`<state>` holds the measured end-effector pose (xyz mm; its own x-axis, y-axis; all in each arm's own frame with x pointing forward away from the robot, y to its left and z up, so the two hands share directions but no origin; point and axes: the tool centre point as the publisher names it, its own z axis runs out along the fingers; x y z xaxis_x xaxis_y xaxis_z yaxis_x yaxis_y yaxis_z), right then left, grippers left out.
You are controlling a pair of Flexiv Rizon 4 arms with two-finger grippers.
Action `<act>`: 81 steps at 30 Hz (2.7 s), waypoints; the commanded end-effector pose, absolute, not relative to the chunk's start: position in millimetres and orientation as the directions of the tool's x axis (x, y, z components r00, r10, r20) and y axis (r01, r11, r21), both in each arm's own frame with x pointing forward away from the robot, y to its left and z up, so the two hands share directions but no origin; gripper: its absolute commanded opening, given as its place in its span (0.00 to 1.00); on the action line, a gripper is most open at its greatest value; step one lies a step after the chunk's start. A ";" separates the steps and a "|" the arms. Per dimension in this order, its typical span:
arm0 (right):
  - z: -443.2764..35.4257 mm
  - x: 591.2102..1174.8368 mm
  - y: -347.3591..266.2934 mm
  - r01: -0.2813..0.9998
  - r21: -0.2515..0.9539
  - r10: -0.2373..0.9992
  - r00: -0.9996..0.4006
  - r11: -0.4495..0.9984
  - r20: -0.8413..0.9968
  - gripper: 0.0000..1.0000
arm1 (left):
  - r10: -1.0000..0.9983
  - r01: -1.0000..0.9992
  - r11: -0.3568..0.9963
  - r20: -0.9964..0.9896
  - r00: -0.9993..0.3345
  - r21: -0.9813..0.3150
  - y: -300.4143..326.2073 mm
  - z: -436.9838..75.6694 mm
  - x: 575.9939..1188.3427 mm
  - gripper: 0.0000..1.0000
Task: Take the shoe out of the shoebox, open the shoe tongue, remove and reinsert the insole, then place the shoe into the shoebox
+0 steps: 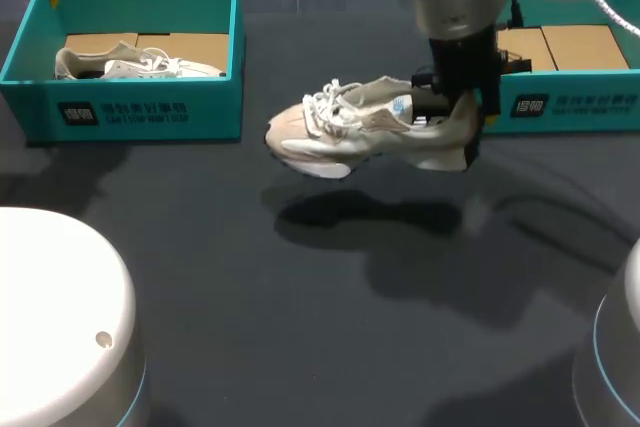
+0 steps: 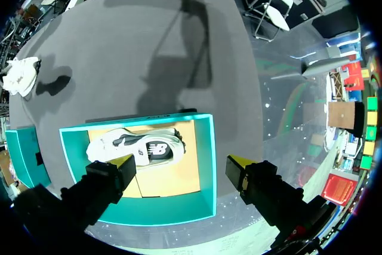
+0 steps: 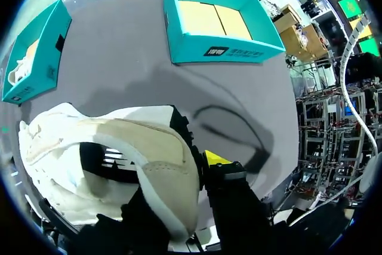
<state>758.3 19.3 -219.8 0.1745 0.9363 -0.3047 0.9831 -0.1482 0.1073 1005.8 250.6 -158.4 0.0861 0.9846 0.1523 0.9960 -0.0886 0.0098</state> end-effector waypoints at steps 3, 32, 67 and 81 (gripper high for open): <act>-256.1 730.1 33.7 0.984 0.110 0.931 0.169 -0.140 -0.324 0.00 | 0.984 0.996 -0.089 0.154 0.087 0.011 250.7 -157.9 1005.2 1.00; -322.9 700.0 75.5 0.989 0.039 0.933 0.149 -0.144 -0.328 0.00 | 0.984 0.996 -0.089 0.154 0.087 0.011 250.7 -157.9 1005.2 1.00; -387.0 676.1 94.1 0.991 -0.056 0.974 0.104 -0.118 -0.201 0.00 | 0.984 0.996 -0.089 0.154 0.087 0.011 250.7 -157.9 1005.2 1.00; -394.8 679.8 93.6 0.993 -0.086 0.983 0.067 -0.083 -0.171 0.21 | 0.984 0.996 -0.089 0.154 0.087 0.011 250.7 -157.9 1005.2 1.00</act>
<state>677.9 92.4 -390.1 0.0684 0.9817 -0.1779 0.9926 -0.0848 -0.0864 1005.8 250.6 -158.4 0.0860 0.9846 0.1523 0.9960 -0.0885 0.0098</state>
